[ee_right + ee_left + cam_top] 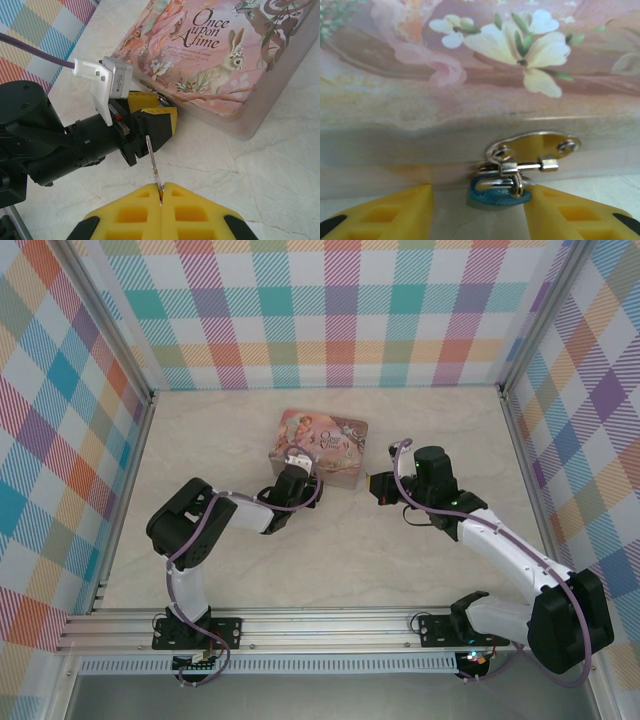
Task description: Unlock the padlock with the key
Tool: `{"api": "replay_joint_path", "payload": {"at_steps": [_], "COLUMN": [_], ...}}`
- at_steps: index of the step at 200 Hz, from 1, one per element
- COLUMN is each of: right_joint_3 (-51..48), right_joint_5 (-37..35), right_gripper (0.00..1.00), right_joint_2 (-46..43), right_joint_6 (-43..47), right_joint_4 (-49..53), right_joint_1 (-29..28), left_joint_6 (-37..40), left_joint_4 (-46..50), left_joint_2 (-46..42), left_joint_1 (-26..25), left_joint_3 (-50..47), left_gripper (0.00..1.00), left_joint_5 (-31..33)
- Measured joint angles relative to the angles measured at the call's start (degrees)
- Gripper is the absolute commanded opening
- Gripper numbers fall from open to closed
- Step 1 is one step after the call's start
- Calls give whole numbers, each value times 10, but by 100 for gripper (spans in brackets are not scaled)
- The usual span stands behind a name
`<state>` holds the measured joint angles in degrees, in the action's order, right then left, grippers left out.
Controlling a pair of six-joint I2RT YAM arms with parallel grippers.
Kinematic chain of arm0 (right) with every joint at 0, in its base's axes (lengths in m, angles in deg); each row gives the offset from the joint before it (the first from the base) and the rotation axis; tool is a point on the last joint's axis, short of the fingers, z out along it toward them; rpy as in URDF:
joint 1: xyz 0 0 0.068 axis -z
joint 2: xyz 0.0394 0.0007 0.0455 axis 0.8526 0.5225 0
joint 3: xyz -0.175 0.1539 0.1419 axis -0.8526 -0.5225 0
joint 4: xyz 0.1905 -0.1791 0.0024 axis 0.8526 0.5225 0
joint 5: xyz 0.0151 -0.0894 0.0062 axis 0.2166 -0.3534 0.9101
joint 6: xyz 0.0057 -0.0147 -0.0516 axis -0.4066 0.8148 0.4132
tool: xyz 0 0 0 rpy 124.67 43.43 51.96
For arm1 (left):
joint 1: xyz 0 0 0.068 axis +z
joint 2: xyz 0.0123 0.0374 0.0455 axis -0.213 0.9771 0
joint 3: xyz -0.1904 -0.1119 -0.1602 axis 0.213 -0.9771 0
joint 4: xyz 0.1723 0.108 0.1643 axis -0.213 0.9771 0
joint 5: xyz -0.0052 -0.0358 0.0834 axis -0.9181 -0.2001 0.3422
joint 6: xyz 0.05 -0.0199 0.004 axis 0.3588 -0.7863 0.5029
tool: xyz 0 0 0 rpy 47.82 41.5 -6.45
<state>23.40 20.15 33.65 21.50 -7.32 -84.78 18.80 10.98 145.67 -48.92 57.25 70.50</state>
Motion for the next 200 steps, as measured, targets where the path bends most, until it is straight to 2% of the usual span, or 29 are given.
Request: {"api": "replay_joint_path", "payload": {"at_steps": [112, 200], "right_joint_3": [-4, -34], "right_joint_5": [0, 0], "right_gripper": [6, 6], "right_joint_2": [0, 2], "right_joint_6": [0, 0], "right_joint_4": [-1, -9], "right_joint_1": [0, 0], "left_joint_6": [-2, -41], "left_joint_4": [3, 76], "left_joint_2": [0, -42], "left_joint_1": [0, 0], "left_joint_3": [3, 3], "left_gripper": [31, 22], "left_joint_5": [2, -19]}}
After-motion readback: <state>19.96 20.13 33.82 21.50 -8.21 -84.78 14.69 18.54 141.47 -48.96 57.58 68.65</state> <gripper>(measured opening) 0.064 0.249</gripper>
